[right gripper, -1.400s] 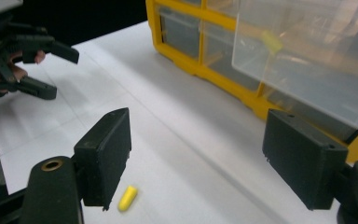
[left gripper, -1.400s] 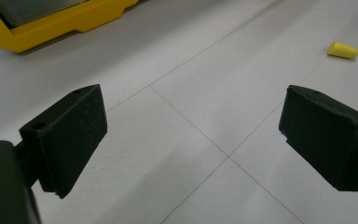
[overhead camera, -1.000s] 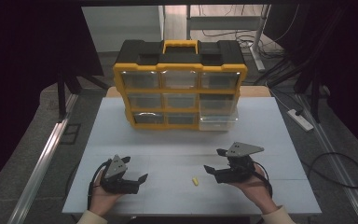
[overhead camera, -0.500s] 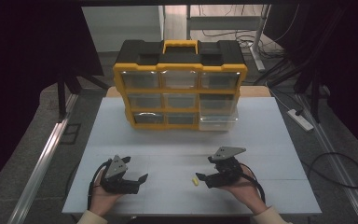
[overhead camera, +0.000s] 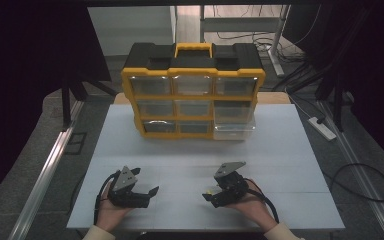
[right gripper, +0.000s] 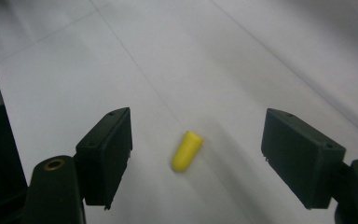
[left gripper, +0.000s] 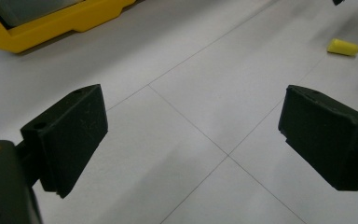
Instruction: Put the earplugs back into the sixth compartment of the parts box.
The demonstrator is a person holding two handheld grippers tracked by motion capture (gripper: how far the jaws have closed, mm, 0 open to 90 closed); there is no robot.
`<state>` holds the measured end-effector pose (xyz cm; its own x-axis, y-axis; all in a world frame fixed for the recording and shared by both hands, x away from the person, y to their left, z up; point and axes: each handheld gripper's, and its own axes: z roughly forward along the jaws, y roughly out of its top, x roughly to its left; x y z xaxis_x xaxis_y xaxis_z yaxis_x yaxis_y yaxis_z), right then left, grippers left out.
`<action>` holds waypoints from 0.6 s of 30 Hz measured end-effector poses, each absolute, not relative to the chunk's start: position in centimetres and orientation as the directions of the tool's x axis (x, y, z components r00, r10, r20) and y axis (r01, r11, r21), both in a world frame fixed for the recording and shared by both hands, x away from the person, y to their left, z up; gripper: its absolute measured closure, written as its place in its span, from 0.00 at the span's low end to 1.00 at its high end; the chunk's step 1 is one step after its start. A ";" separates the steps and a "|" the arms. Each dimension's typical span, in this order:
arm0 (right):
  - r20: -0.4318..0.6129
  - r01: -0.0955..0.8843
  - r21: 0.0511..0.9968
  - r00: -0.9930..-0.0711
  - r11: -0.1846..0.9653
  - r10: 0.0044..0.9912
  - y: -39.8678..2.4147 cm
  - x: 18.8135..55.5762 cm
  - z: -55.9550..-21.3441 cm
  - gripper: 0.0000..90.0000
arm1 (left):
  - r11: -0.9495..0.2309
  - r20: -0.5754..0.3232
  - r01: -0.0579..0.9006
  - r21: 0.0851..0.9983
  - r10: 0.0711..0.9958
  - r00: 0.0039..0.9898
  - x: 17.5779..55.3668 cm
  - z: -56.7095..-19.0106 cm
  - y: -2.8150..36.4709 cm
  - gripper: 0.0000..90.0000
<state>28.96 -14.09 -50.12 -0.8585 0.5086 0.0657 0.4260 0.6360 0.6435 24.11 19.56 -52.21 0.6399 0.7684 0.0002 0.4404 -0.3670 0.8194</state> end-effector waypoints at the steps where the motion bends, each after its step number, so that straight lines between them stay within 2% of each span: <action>1: 0.062 0.423 0.638 -0.861 0.644 0.504 -14.0 29.0 -50.2 0.29 | -0.367 0.000 0.441 0.819 0.769 0.640 24.1 -52.2 19.6 0.09; 14: 0.021 0.422 0.578 -0.863 0.698 0.505 -13.0 29.1 -51.7 0.40 | -0.370 0.002 0.441 0.818 0.768 0.641 24.1 -52.2 19.6 0.09; 15: 0.022 0.424 0.581 -0.861 0.695 0.508 -13.0 29.0 -51.8 0.45 | -0.370 0.002 0.441 0.818 0.768 0.640 24.1 -52.2 19.6 0.09; 17: 0.023 0.425 0.582 -0.861 0.694 0.509 -13.0 29.0 -51.8 0.47 | -0.369 0.002 0.441 0.818 0.768 0.640 24.1 -52.2 19.6 0.09; 18: 0.024 0.427 0.583 -0.859 0.691 0.511 -13.1 28.9 -51.7 0.55 | -0.369 0.002 0.441 0.818 0.769 0.640 24.1 -52.2 19.6 0.09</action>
<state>28.92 -13.06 -51.70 -0.8592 0.5111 0.0241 0.4272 0.6907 0.5835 24.10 19.56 -52.23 0.6398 0.7685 0.0018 0.4408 -0.3689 0.8182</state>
